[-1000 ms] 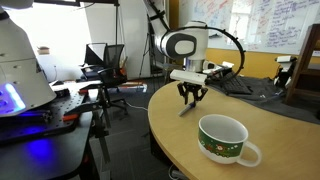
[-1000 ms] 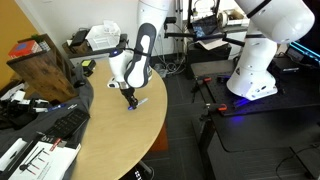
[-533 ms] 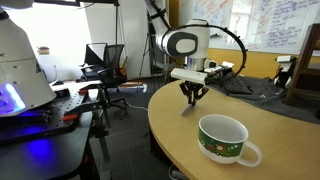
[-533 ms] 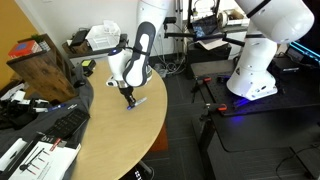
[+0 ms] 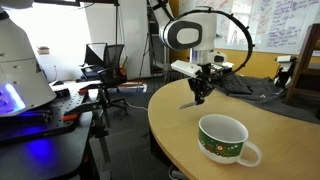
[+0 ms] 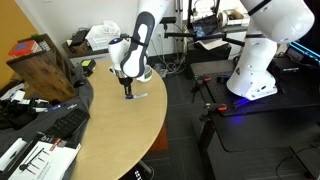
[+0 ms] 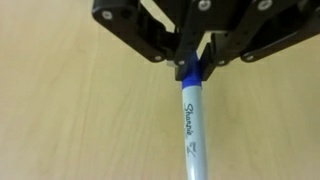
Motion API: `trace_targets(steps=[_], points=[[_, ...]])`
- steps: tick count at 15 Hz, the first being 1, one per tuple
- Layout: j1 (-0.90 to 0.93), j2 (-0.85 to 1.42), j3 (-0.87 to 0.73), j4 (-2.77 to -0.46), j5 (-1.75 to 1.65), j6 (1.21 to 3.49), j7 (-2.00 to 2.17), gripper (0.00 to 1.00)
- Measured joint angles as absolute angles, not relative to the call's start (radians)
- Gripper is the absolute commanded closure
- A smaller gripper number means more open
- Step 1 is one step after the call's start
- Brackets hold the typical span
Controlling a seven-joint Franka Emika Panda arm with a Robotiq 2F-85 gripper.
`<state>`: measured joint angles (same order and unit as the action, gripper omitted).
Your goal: Put the marker in the cup
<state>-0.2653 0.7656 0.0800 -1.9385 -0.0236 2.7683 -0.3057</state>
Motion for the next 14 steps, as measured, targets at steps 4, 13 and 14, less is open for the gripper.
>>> trace_targets(steps=[4,13,14], points=[[-0.266,0.718,0.057,-1.980,0.064,2.781,-0.181,0.95],[-0.158,0.619,-0.037,-2.126,0.209,3.036,0.141,0.95],[-0.091,0.616,-0.101,-2.137,0.207,3.065,0.198,0.95]])
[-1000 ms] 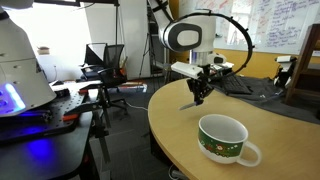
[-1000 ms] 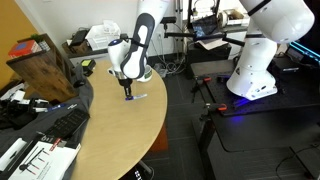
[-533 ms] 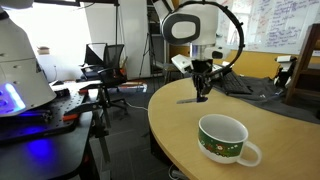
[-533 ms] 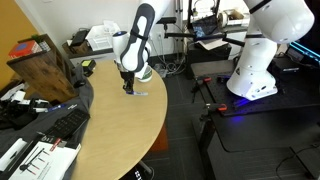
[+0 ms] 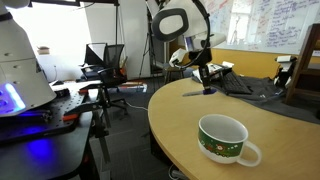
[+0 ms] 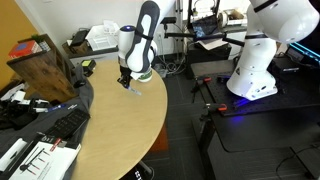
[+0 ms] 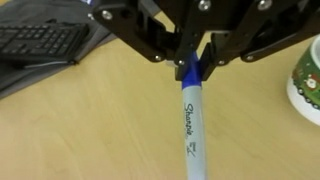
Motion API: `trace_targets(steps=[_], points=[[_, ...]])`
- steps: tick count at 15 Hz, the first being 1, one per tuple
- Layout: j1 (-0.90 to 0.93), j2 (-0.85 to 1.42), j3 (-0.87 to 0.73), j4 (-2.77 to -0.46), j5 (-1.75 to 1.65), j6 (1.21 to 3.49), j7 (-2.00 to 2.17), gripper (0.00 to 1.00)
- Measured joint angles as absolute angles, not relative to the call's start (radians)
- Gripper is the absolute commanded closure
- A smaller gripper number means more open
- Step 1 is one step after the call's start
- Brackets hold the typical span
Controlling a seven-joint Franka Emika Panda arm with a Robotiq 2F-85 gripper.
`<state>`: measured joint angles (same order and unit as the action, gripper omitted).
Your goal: Put the marker in the cup
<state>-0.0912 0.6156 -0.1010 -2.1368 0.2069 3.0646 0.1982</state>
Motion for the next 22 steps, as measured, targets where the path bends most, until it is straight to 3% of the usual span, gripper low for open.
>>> trace_targets(steps=[6,11,16,22], points=[[0.373,0.670,-0.596,-2.173,0.080,3.064,0.615,0.95],[0.702,0.761,-0.921,-2.174,0.105,2.865,0.830,0.95],[0.770,0.824,-1.020,-2.164,0.103,2.652,1.027,0.95],[0.750,0.892,-1.057,-2.121,0.084,2.638,1.246,0.95]])
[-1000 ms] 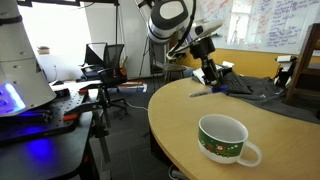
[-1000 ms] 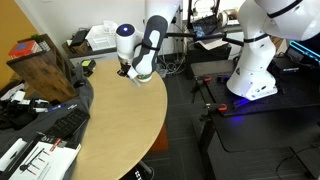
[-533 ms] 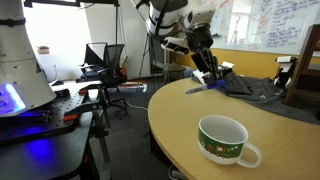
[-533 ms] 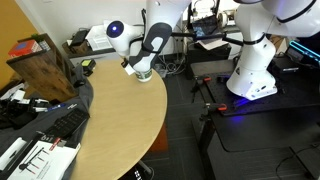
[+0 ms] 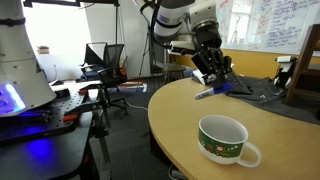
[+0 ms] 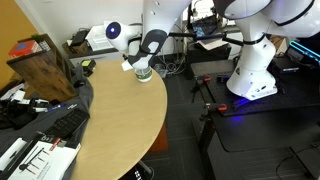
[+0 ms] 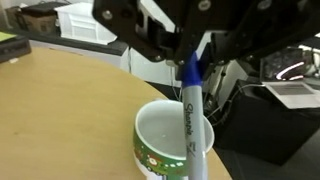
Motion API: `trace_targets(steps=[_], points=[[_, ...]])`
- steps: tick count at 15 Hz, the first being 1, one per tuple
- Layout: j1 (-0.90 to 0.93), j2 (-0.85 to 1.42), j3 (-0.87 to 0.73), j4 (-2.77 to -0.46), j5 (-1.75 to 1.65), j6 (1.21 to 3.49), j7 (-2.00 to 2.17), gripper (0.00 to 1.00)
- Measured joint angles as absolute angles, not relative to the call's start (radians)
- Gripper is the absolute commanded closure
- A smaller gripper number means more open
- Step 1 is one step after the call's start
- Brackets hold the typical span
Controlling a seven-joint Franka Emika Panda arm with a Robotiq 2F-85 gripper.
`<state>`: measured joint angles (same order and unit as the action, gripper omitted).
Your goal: Put the marker in the cup
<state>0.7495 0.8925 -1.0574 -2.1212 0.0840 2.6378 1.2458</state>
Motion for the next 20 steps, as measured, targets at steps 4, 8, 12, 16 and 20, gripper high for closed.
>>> trace_targets(steps=[4,8,12,16,20], points=[[0.735,0.954,-1.067,-2.083,0.062,2.638,1.329,0.95],[0.681,1.021,-1.066,-2.030,0.054,2.637,1.364,0.95],[0.619,1.066,-1.053,-1.974,0.054,2.638,1.364,0.95],[0.561,1.105,-1.017,-1.915,0.052,2.637,1.364,0.95],[0.521,1.138,-0.969,-1.870,0.051,2.636,1.364,0.95]])
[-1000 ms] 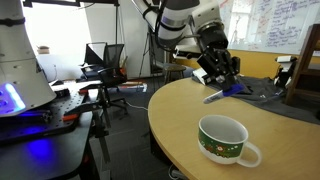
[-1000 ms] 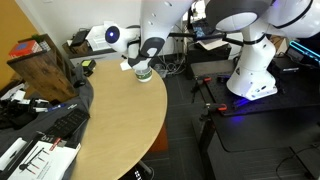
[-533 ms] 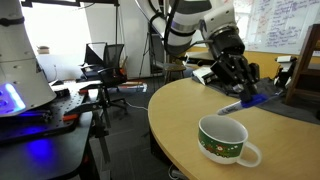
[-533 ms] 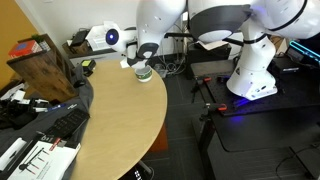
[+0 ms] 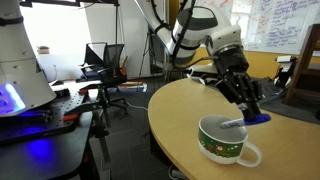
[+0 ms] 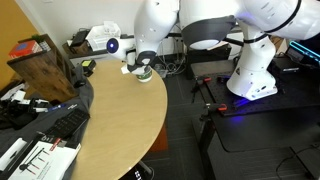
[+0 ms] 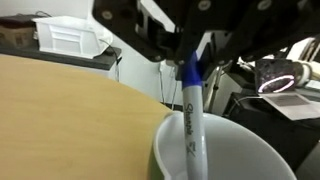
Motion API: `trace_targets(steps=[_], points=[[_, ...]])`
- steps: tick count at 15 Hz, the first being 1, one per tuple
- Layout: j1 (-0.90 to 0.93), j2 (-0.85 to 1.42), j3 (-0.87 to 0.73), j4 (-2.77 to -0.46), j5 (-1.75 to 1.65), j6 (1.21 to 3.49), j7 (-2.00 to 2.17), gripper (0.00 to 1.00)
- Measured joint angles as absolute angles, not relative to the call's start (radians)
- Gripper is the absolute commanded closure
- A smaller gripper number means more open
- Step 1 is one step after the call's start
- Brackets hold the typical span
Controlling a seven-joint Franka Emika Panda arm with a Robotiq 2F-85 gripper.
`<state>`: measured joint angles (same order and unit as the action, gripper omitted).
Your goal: Put the marker in the cup
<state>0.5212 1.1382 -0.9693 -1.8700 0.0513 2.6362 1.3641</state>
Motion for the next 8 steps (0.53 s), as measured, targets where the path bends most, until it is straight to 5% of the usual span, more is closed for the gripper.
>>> trace_targets(steps=[1,3,4,5,6,7,8], points=[[0.515,1.143,-0.960,-1.864,0.051,2.633,1.364,0.73],[0.505,1.146,-0.945,-1.861,0.051,2.613,1.365,0.54],[0.502,1.146,-0.941,-1.861,0.051,2.606,1.365,0.52],[0.499,1.146,-0.939,-1.861,0.051,2.604,1.365,0.63],[0.496,1.146,-0.938,-1.861,0.051,2.604,1.365,0.63],[0.495,1.145,-0.937,-1.862,0.051,2.604,1.365,0.29],[0.494,1.143,-0.937,-1.864,0.051,2.604,1.365,0.32]])
